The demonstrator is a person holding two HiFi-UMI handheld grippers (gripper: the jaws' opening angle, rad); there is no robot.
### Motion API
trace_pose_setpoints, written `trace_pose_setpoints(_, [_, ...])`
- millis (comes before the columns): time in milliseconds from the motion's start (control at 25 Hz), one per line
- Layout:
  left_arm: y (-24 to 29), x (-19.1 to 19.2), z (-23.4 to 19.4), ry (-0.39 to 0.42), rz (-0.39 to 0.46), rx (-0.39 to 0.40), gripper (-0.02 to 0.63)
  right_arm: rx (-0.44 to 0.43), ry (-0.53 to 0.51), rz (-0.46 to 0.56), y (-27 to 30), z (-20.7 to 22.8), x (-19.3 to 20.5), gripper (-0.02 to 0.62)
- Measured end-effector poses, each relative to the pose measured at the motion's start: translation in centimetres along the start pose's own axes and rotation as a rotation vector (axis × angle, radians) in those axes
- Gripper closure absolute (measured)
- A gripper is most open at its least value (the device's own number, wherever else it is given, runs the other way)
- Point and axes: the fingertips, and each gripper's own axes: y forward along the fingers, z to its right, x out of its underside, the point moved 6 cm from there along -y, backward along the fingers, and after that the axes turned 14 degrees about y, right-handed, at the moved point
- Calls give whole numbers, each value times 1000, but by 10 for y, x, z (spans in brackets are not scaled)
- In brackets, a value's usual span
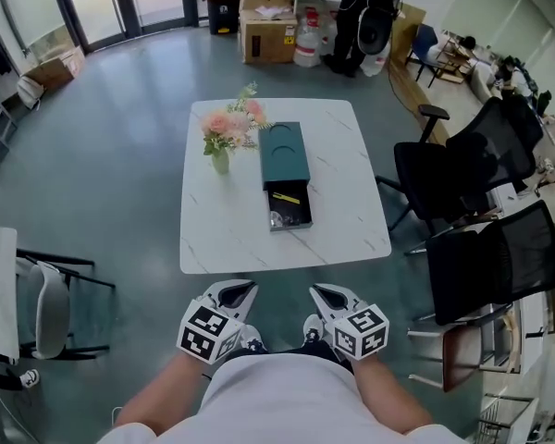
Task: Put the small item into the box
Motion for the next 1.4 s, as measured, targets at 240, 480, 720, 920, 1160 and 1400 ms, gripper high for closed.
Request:
trace_pose_setpoints(240, [13,-9,2,-19,23,-50,594,-29,-59,-20,-5,14,-11,581])
trace_pose_setpoints(480, [25,-17,21,-40,32,-88,594,-64,-89,-32,-16,30,-19,581])
trace_pose_setpoints(720, [34,-23,40,-54,15,-103,594,-102,-92,-36,-25,38,-23,581])
trace_pose_setpoints(920, [40,-28,48,-46,15,-114,594,-122,-92,-31,-26,45,-24,581])
trace_pose_setpoints(1160, [40,-30,51,-40,3,-120,594,-139,-97,-26,-27,46,-26,581])
trace_pose_setpoints(1400, [42,-30,51,-37,1,-118,594,-139,-94,-24,-26,48,-26,581])
